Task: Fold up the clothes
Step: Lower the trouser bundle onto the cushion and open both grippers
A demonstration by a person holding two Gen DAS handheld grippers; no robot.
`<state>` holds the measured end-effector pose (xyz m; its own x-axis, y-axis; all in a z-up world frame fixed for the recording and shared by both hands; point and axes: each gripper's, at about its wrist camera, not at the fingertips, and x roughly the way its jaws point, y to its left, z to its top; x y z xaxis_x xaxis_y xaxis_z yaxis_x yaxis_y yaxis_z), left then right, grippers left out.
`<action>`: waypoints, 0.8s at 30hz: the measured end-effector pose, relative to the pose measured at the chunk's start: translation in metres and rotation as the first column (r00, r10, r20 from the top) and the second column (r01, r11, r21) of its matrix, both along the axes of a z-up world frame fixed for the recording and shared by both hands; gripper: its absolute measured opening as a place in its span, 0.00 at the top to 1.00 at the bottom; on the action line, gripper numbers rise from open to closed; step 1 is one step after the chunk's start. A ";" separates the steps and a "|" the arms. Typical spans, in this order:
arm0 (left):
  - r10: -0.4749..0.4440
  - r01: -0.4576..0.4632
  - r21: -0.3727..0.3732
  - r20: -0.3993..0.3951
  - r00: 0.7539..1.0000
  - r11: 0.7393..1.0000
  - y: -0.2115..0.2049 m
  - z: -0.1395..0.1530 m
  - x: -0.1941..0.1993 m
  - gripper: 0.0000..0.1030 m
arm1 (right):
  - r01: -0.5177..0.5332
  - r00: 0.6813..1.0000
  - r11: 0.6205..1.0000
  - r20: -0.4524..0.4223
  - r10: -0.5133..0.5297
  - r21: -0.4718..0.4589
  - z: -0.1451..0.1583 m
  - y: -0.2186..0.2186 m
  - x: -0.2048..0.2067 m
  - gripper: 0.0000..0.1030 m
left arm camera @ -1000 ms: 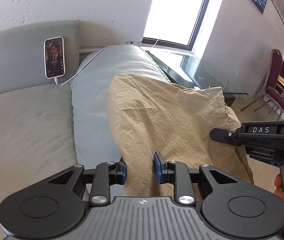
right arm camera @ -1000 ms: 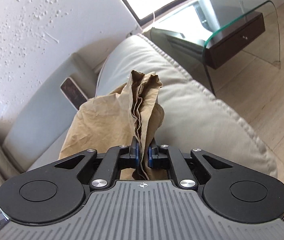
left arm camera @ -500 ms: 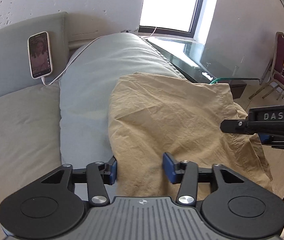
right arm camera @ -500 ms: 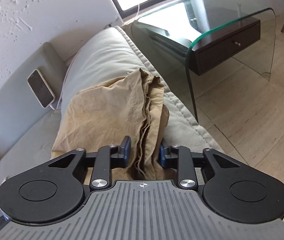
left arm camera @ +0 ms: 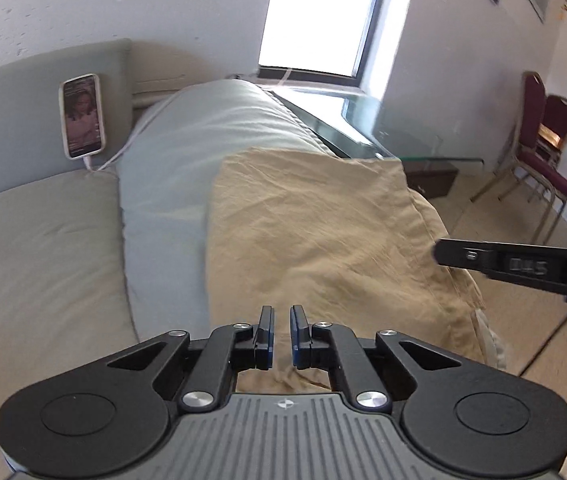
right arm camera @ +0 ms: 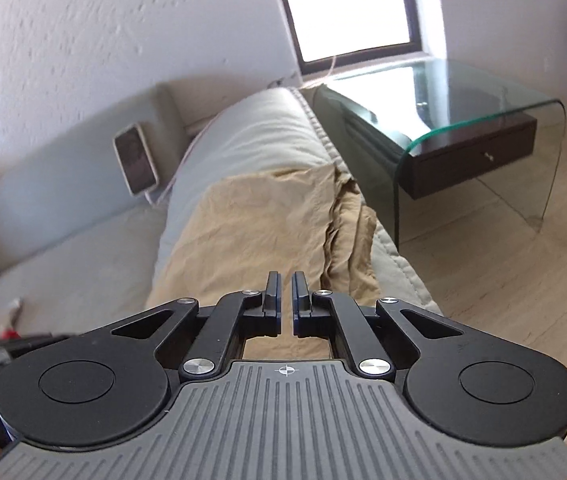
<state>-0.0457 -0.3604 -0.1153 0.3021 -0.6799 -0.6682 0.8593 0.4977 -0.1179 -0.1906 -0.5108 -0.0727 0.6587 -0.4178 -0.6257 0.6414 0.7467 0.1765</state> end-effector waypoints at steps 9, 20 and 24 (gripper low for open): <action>-0.080 0.081 0.104 -0.008 0.997 0.991 -0.011 -0.003 -0.017 0.91 | 0.061 0.984 0.998 -0.168 -0.057 0.017 -0.024 -0.017 0.013 0.91; 0.054 -0.062 0.084 0.088 0.995 0.995 0.037 0.072 -0.044 0.20 | 0.011 0.998 0.989 -0.065 -0.002 0.147 0.054 0.032 -0.027 0.44; 0.083 -0.088 0.071 0.075 0.994 0.994 0.050 0.092 -0.051 0.13 | 0.034 0.991 0.995 -0.131 -0.021 0.096 0.076 0.063 -0.039 0.29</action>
<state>-0.0969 -0.3102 -0.0229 0.4062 -0.5989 -0.6902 0.8182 0.5747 -0.0172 -0.2292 -0.4479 0.0035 0.5583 -0.3676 -0.7438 0.6838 0.7115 0.1616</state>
